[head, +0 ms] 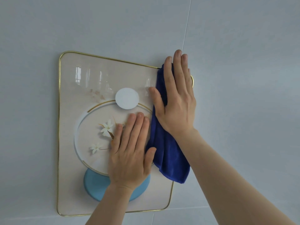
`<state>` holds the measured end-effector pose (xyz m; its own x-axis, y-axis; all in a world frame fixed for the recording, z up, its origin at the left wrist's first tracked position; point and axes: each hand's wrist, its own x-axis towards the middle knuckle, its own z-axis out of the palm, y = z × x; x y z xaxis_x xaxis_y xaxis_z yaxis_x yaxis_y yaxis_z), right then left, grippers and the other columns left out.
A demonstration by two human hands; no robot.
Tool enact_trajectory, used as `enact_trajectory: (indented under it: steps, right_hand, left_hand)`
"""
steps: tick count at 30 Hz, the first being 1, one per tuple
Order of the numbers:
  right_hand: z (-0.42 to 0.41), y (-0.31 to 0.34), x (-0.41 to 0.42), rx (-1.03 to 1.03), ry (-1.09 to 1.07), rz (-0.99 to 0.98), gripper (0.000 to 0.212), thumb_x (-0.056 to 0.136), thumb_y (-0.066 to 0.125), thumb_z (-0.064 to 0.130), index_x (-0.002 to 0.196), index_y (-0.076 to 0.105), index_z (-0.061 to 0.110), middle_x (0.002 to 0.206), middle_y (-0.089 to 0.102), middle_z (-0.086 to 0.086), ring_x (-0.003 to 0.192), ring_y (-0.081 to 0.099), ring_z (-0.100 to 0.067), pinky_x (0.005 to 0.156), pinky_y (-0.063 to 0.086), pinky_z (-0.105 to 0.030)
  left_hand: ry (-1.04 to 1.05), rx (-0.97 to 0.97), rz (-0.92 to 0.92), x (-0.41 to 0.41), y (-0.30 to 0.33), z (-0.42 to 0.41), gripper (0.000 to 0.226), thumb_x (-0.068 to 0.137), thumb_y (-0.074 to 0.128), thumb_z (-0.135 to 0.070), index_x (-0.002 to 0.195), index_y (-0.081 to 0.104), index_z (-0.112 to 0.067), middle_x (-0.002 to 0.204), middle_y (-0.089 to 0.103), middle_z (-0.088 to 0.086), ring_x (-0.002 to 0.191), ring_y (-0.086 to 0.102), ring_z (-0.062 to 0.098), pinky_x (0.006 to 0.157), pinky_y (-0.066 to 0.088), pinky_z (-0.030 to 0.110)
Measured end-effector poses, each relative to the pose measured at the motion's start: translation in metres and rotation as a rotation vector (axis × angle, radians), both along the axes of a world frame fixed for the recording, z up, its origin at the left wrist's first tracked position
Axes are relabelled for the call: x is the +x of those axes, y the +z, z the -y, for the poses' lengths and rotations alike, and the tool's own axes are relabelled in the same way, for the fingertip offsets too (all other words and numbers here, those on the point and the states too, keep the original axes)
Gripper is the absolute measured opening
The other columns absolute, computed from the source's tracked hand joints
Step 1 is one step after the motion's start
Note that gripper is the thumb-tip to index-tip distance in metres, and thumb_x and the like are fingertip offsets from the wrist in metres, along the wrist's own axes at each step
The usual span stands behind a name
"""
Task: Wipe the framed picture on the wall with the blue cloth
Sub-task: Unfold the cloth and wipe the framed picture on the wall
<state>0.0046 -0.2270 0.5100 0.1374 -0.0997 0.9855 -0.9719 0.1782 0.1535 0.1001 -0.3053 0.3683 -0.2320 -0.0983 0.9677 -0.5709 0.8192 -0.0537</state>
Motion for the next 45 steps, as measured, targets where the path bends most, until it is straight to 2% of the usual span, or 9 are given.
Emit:
enact_trajectory:
  steps: [6, 10, 16, 22, 25, 29, 33, 39, 45]
  right_hand:
    - [0.006, -0.005, -0.006, 0.004, 0.018, -0.034, 0.048, 0.109, 0.056, 0.012, 0.154, 0.044, 0.0, 0.165, 0.036, -0.026, 0.158, 0.027, -0.043, 0.124, 0.035, -0.058]
    - [0.005, -0.009, -0.009, 0.031, 0.041, -0.08, 0.044, 0.109, 0.053, 0.006, 0.152, 0.047, 0.001, 0.164, 0.038, -0.025, 0.157, 0.028, -0.043, 0.121, 0.038, -0.06]
    - [0.002, -0.014, -0.009, 0.056, 0.06, -0.102, 0.044, 0.107, 0.053, 0.001, 0.151, 0.049, -0.001, 0.163, 0.039, -0.026, 0.157, 0.029, -0.043, 0.128, 0.03, -0.057]
    - [-0.007, -0.029, -0.017, 0.141, 0.043, -0.161, 0.049, 0.103, 0.055, -0.007, 0.15, 0.051, 0.001, 0.163, 0.039, -0.024, 0.158, 0.028, -0.038, 0.128, 0.032, -0.055]
    - [-0.009, -0.031, -0.019, 0.149, 0.04, -0.171, 0.048, 0.103, 0.048, -0.01, 0.15, 0.051, 0.001, 0.163, 0.04, -0.024, 0.158, 0.026, -0.037, 0.128, 0.031, -0.054]
    - [-0.008, -0.033, -0.018, 0.137, 0.048, -0.147, 0.048, 0.108, 0.026, -0.002, 0.15, 0.051, -0.001, 0.162, 0.04, -0.027, 0.157, 0.023, -0.035, 0.129, 0.029, -0.054]
    - [-0.007, -0.037, -0.018, 0.102, 0.033, -0.127, 0.051, 0.101, 0.04, -0.015, 0.15, 0.05, -0.001, 0.162, 0.04, -0.026, 0.157, 0.026, -0.038, 0.128, 0.03, -0.057]
    - [-0.014, -0.059, -0.029, 0.023, 0.001, -0.035, 0.055, 0.098, 0.05, -0.02, 0.149, 0.052, 0.0, 0.161, 0.041, -0.025, 0.156, 0.029, -0.04, 0.128, 0.031, -0.057]
    - [-0.027, -0.072, -0.035, 0.09, -0.04, -0.019, 0.057, 0.098, 0.039, -0.022, 0.148, 0.053, 0.0, 0.16, 0.042, -0.026, 0.155, 0.031, -0.043, 0.124, 0.037, -0.059]
  left_hand:
    - [0.003, 0.008, 0.014, 0.001, 0.001, -0.002, 0.066, 0.106, 0.014, -0.044, 0.162, 0.021, -0.009, 0.171, 0.023, 0.007, 0.16, 0.018, 0.024, 0.131, 0.014, 0.047]
    - [-0.001, 0.02, 0.014, 0.001, 0.002, -0.003, 0.066, 0.106, 0.015, -0.044, 0.162, 0.024, -0.009, 0.171, 0.023, 0.007, 0.16, 0.019, 0.023, 0.13, 0.017, 0.048]
    - [-0.002, 0.029, 0.017, 0.003, 0.003, -0.005, 0.066, 0.106, 0.016, -0.043, 0.161, 0.026, -0.009, 0.17, 0.025, 0.007, 0.16, 0.02, 0.023, 0.131, 0.013, 0.046]
    - [-0.012, 0.035, 0.01, 0.004, 0.003, -0.005, 0.066, 0.105, 0.017, -0.042, 0.161, 0.027, -0.01, 0.17, 0.026, 0.006, 0.159, 0.022, 0.023, 0.13, 0.015, 0.047]
    - [-0.013, 0.041, 0.015, 0.004, 0.003, -0.005, 0.066, 0.105, 0.017, -0.042, 0.161, 0.027, -0.01, 0.17, 0.026, 0.006, 0.16, 0.021, 0.023, 0.13, 0.016, 0.048]
    - [-0.013, 0.031, 0.017, 0.005, 0.003, -0.004, 0.065, 0.105, 0.019, -0.042, 0.161, 0.027, -0.01, 0.17, 0.026, 0.005, 0.159, 0.021, 0.022, 0.131, 0.015, 0.047]
    - [-0.017, 0.032, 0.018, 0.005, 0.002, -0.004, 0.064, 0.104, 0.021, -0.041, 0.161, 0.028, -0.01, 0.17, 0.026, 0.005, 0.159, 0.021, 0.022, 0.13, 0.017, 0.048]
    - [-0.019, 0.027, 0.01, 0.004, 0.001, -0.004, 0.063, 0.105, 0.022, -0.038, 0.161, 0.027, -0.01, 0.17, 0.026, 0.006, 0.16, 0.02, 0.023, 0.13, 0.017, 0.048]
    - [-0.003, 0.029, 0.019, 0.003, 0.0, -0.003, 0.064, 0.105, 0.023, -0.039, 0.162, 0.023, -0.011, 0.171, 0.022, 0.005, 0.16, 0.016, 0.022, 0.131, 0.013, 0.048]
